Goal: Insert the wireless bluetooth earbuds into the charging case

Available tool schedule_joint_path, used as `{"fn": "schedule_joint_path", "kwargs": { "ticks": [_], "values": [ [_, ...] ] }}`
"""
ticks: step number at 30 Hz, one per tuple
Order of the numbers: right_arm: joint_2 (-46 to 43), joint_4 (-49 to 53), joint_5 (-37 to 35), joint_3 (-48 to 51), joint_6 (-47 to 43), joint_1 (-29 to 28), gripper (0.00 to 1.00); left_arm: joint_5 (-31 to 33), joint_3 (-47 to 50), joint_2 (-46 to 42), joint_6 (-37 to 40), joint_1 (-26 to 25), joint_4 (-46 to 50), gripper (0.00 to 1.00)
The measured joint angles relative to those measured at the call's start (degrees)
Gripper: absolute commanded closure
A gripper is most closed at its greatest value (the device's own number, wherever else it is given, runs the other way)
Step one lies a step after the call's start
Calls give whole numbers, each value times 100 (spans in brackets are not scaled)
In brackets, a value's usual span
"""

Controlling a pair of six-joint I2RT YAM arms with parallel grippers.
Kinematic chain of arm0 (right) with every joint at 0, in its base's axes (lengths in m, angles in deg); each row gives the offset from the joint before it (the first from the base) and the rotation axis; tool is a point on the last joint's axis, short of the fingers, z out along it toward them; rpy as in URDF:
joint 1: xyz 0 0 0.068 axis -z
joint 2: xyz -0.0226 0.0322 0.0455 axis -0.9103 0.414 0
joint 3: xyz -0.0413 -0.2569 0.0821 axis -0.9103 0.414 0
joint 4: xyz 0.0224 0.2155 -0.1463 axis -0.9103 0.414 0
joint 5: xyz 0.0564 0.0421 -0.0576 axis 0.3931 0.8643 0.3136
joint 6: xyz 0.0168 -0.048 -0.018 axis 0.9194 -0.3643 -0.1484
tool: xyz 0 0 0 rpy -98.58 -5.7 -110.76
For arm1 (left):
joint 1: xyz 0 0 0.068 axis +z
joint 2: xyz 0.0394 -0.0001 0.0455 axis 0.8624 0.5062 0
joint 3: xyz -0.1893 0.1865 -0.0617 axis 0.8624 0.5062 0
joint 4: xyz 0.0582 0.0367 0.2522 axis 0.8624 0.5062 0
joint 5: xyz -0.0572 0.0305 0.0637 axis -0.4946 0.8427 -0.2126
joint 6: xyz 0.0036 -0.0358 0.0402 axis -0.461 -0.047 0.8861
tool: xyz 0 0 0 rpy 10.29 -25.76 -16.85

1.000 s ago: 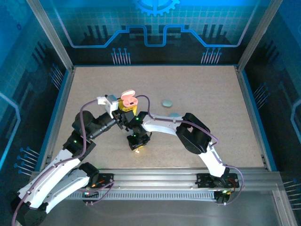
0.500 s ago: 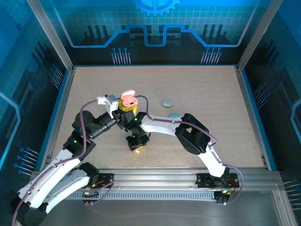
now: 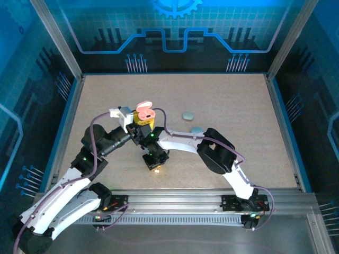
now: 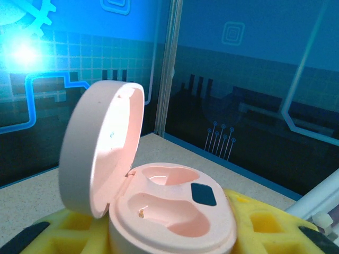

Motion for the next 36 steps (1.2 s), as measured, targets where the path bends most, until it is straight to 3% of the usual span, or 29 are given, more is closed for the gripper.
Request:
{"fn": "schedule_joint_path", "kwargs": {
  "ticks": [15, 24, 36],
  "values": [
    [-763, -9, -170, 1209, -249, 649, 77, -2, 0, 42, -2, 0, 0, 68],
    [-774, -26, -199, 1226, -299, 597, 69, -2, 0, 76, -4, 0, -2, 68],
    [-839, 2, -450, 1263, -59, 501, 70, -2, 0, 79, -4, 0, -2, 68]
  ]
}}
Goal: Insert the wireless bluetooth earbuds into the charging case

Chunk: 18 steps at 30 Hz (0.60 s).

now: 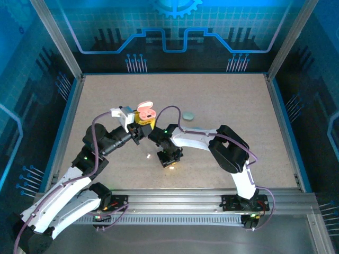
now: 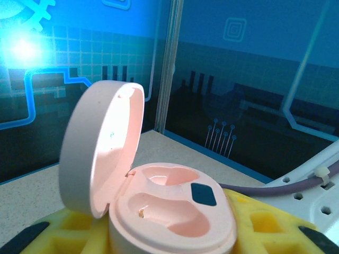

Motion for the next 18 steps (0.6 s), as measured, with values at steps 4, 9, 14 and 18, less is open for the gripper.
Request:
{"fn": "schedule_joint_path", "kwargs": {
  "ticks": [4, 9, 14, 18],
  "values": [
    [-13, 81, -107, 31, 55, -4, 72, 0, 0, 0, -26, 0, 0, 68],
    [-17, 81, -131, 37, 63, -15, 73, 0, 0, 0, -90, 0, 0, 68],
    [-17, 83, -136, 37, 66, -26, 71, 0, 0, 0, -107, 0, 0, 68],
    [-17, 94, -164, 37, 83, -59, 70, 0, 0, 0, -107, 0, 0, 68]
  ]
}}
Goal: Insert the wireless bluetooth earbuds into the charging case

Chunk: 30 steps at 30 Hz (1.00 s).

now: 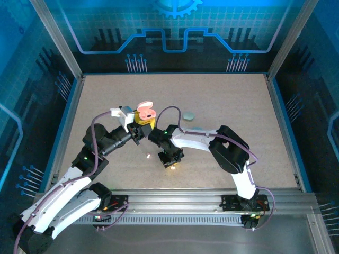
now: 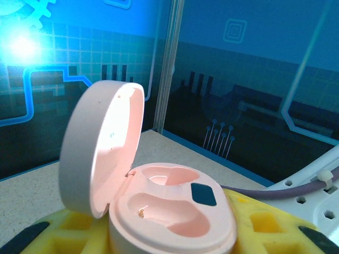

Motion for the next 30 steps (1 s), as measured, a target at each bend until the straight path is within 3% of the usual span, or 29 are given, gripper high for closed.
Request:
{"fn": "schedule_joint_path", "kwargs": {
  "ticks": [16, 30],
  "values": [
    [-13, 68, -160, -2, 61, -63, 78, 0, 0, 0, -22, 0, 0, 68],
    [-114, 111, -284, 144, -28, 46, 70, 0, 0, 0, -26, 0, 0, 68]
  ]
}}
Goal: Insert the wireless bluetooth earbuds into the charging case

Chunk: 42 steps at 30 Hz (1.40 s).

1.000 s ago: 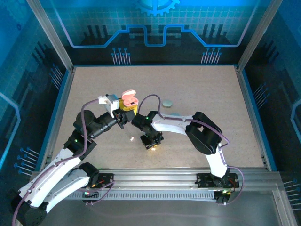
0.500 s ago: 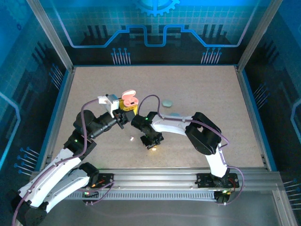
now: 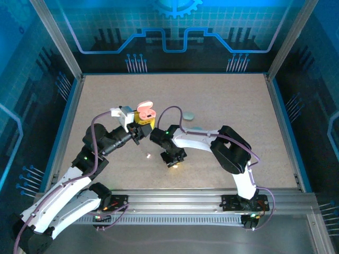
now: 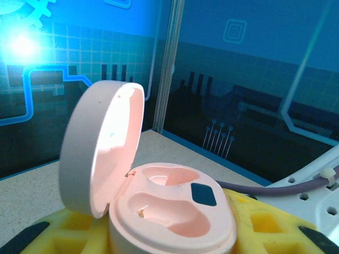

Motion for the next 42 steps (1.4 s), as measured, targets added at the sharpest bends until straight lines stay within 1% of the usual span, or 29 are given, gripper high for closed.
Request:
{"fn": "schedule_joint_path", "kwargs": {
  "ticks": [5, 12, 18, 24, 26, 28, 30, 33, 36, 38, 39, 42],
  "values": [
    [-4, -7, 0, 39, -11, 0, 74, 0, 0, 2, -9, 0, 0, 68],
    [-4, -4, 0, 39, -90, 0, 72, 0, 0, 17, -9, 0, 0, 68],
    [-4, 2, 0, 39, -195, 0, 78, 0, 0, 28, -9, 0, 0, 67],
    [-15, 7, 2, 39, -225, 15, 82, 0, 0, 33, -9, 0, 0, 68],
    [-72, -44, 70, 61, -236, 55, 82, 0, 0, 39, -9, 0, 0, 68],
    [-315, -221, 258, 227, -278, 160, 82, 0, 0, 44, -9, 0, 0, 68],
    [-772, -435, 605, 516, -308, 385, 82, 0, 0, 57, -9, 0, 0, 68],
    [-1764, -861, 1434, 979, -361, 1058, 82, 0, 0, 72, -4, 0, 0, 68],
    [-2787, -1506, 2680, 1342, -334, 2024, 82, -9, 0, 90, 13, 0, -4, 68],
    [-3178, -1869, 3504, 1421, -271, 2538, 82, -66, 2, 140, 44, 0, -33, 68],
    [-3318, -2098, 3989, 1445, -208, 2769, 82, -105, 7, 179, 59, 0, -55, 67],
    [-3506, -2791, 5287, 1526, 87, 3213, 82, -278, 81, 308, 199, 0, -216, 68]
  ]
}}
